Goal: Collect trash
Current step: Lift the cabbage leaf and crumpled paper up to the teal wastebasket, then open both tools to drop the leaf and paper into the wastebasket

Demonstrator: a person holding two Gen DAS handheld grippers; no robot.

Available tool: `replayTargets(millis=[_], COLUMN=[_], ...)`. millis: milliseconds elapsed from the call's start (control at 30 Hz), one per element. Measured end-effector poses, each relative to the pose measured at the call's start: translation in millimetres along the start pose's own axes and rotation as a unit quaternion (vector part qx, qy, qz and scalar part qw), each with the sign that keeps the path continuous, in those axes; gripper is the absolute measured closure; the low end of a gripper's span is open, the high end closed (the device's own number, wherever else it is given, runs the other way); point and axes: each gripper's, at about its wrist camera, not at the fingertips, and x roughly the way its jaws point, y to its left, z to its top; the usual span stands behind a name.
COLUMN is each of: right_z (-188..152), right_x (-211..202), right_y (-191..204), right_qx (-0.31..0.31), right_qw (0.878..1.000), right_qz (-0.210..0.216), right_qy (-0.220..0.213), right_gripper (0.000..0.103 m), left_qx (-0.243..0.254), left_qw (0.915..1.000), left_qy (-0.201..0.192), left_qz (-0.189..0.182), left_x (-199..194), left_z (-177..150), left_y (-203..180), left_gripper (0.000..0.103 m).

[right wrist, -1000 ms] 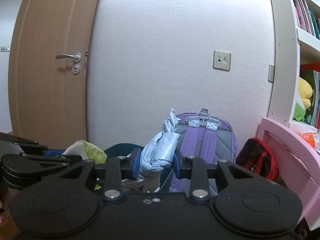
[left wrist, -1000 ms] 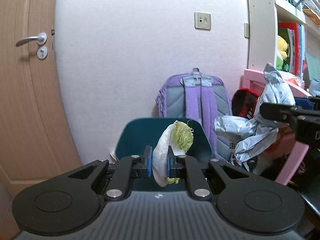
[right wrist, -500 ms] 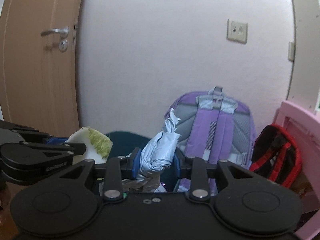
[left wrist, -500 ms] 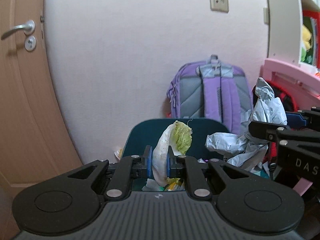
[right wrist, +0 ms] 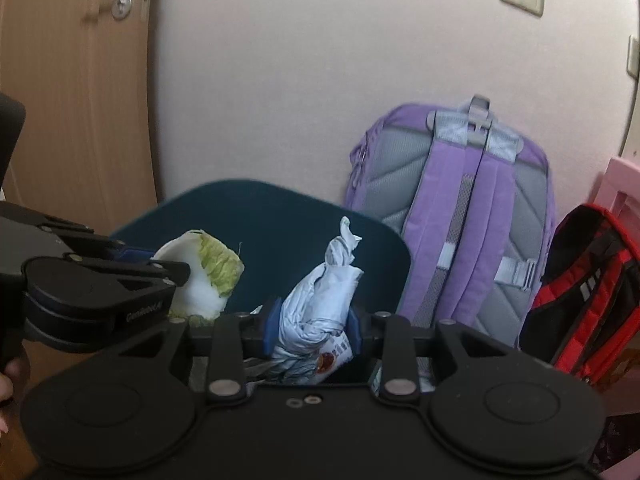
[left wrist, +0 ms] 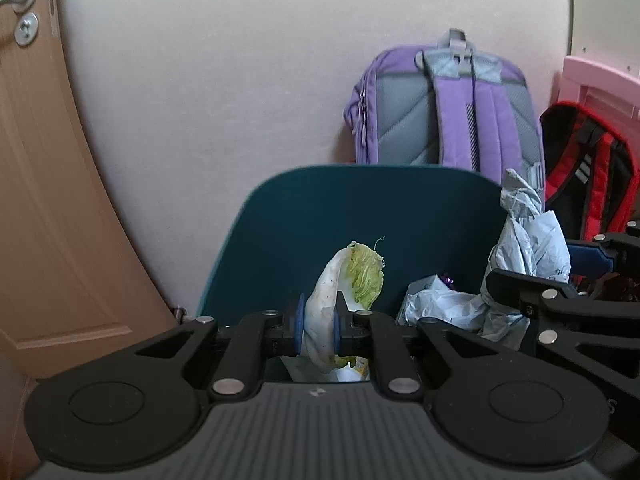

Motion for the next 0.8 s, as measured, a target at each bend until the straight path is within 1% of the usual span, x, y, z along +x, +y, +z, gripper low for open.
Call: replayTargets(millis=[233, 367, 467, 500, 600, 633, 700, 733, 767, 800], right_z=[-4.5, -6.6, -5.3, -5.3, -5.1, -4.9, -4.3, -3.9, -3.5, -2.6], right_x=[17.8, 20.9, 20.9, 20.2, 16.9, 14.8, 10.4, 6.4, 1.7, -4.5], right_y=[1.5, 3.3, 4.3, 5.2, 6.9, 6.1, 2.6, 0.6, -1.9, -4.5], right_qx=[-0.019, -0.031, -0.028, -0.029, -0.036, -0.035, -0.030, -0.026, -0.023, -0.018], right_qw=[1.000, 0.999, 0.999, 0.999, 0.999, 0.999, 0.999, 0.999, 1.000, 1.000], right_qz=[0.005, 0.003, 0.006, 0.008, 0.000, -0.001, -0.004, -0.003, -0.001, 0.002], right_qy=[0.023, 0.024, 0.024, 0.025, 0.023, 0.023, 0.021, 0.018, 0.015, 0.011], right_gripper=[0.070, 0.069, 0.063, 0.060, 0.059, 0.058, 0.055, 0.053, 0.052, 0.049], left_qx=[0.011, 0.008, 0.011, 0.012, 0.008, 0.006, 0.005, 0.005, 0.003, -0.001], left_qw=[0.9998, 0.9996, 0.9995, 0.9994, 0.9995, 0.9996, 0.9997, 0.9998, 0.9999, 0.9999], left_qy=[0.019, 0.028, 0.031, 0.032, 0.029, 0.027, 0.022, 0.019, 0.016, 0.012], left_qz=[-0.002, -0.003, -0.002, -0.004, -0.008, -0.007, -0.010, -0.008, -0.003, 0.003], left_x=[17.7, 21.5, 25.5, 25.0, 22.1, 19.8, 14.1, 10.7, 6.9, 1.5], left_z=[-6.8, -8.0, -7.2, -8.3, -8.1, -8.2, -7.4, -6.9, -6.6, -6.3], left_y=[-4.0, -3.3, -4.7, -5.3, -7.0, -7.0, -7.3, -7.9, -7.6, -6.3], left_gripper=[0.089, 0.090, 0.087, 0.083, 0.070, 0.065, 0.057, 0.049, 0.043, 0.032])
